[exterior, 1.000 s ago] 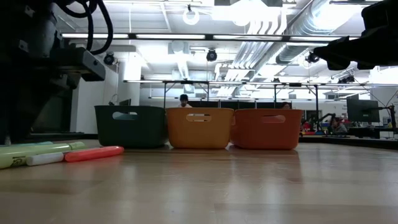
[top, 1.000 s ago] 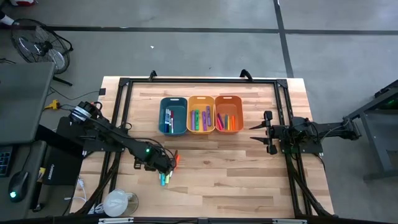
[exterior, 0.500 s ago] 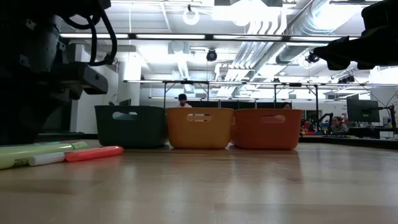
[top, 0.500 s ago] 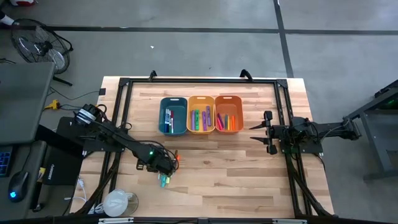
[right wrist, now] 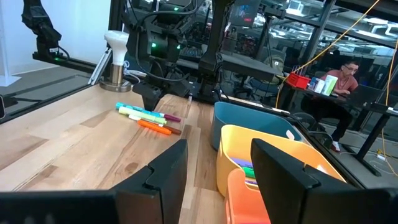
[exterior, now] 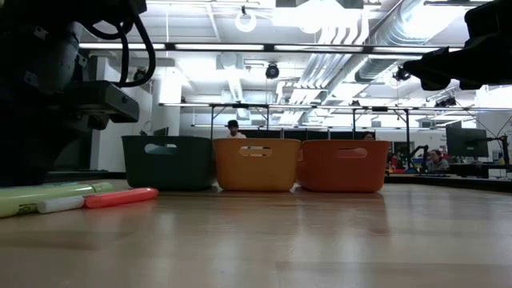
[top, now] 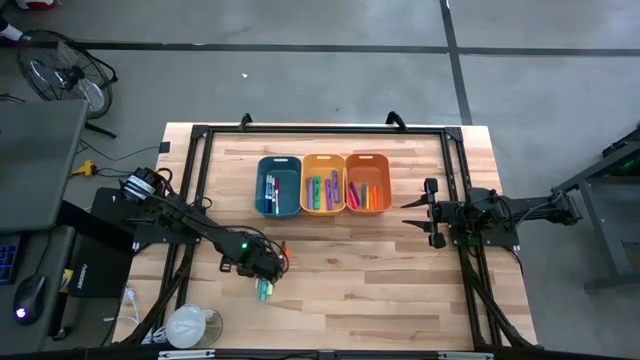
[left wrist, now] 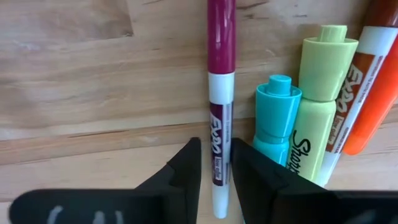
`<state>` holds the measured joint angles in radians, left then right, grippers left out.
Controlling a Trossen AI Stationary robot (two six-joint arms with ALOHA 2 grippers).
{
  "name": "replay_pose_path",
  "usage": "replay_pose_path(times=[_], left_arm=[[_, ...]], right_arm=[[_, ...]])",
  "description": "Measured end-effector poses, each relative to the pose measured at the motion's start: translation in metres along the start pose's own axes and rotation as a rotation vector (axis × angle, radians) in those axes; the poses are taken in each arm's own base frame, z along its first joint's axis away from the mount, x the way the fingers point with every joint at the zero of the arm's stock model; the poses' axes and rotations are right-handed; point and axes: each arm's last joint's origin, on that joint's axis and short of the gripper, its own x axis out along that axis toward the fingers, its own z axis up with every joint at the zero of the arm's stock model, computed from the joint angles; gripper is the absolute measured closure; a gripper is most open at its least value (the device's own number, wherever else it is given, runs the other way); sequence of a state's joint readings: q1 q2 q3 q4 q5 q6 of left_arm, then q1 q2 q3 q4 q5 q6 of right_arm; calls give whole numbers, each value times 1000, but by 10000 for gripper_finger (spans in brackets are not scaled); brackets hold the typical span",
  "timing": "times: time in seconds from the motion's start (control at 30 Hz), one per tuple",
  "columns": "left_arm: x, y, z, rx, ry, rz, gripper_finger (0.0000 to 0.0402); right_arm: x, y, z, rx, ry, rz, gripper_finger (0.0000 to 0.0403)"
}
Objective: Pick & Place Markers
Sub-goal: Put the dark red marker pen into the blue bin
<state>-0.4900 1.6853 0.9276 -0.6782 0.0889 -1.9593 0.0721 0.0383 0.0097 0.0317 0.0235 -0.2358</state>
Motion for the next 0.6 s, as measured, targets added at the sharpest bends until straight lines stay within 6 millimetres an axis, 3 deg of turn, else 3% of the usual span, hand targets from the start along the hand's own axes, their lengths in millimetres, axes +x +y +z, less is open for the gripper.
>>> replay_pose_path(times=[0.27,0.6], left_arm=[[0,0,0,2,3,0,384],[1,0,0,18,5,4,384]], right_arm=[[0,0,0,0,-1,0,236],[0,0,0,0,-1,0,236]])
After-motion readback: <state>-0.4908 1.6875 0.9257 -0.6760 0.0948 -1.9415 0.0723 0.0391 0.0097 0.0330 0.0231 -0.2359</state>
